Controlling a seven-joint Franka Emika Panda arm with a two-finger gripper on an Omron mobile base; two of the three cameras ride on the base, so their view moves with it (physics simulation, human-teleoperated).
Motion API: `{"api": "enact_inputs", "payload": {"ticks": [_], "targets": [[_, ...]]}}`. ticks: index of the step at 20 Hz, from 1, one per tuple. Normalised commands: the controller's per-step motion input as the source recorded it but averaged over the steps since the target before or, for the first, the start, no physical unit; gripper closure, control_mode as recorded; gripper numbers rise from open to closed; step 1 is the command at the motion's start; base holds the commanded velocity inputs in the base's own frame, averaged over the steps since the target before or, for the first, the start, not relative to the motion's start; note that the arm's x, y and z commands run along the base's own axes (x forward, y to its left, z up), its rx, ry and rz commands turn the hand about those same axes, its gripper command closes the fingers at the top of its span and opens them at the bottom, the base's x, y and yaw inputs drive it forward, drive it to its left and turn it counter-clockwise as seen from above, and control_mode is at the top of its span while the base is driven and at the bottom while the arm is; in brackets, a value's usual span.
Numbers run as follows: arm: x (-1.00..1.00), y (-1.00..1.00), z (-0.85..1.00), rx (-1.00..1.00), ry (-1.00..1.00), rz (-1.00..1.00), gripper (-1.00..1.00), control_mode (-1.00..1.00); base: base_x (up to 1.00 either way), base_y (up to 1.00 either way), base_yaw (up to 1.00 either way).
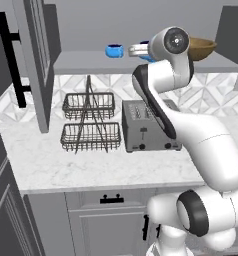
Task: Gather all objects into one cabinet and sort the glasses and bowls to opposite sides.
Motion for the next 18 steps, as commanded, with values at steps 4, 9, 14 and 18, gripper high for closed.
{"api": "enact_inputs", "payload": {"ticks": [4, 9, 14, 18], "targets": [[0.00, 0.00, 0.00, 0.00, 0.00, 0.00, 1.00, 1.00, 0.28, 0.00, 0.00], [0.00, 0.00, 0.00, 0.00, 0.00, 0.00, 1.00, 1.00, 0.00, 0.00, 0.00], [0.00, 0.00, 0.00, 0.00, 0.00, 0.00, 1.00, 1.00, 0.00, 0.00, 0.00], [0.00, 0.00, 0.00, 0.00, 0.00, 0.00, 1.00, 1.00, 0.00, 0.00, 0.00]]}}
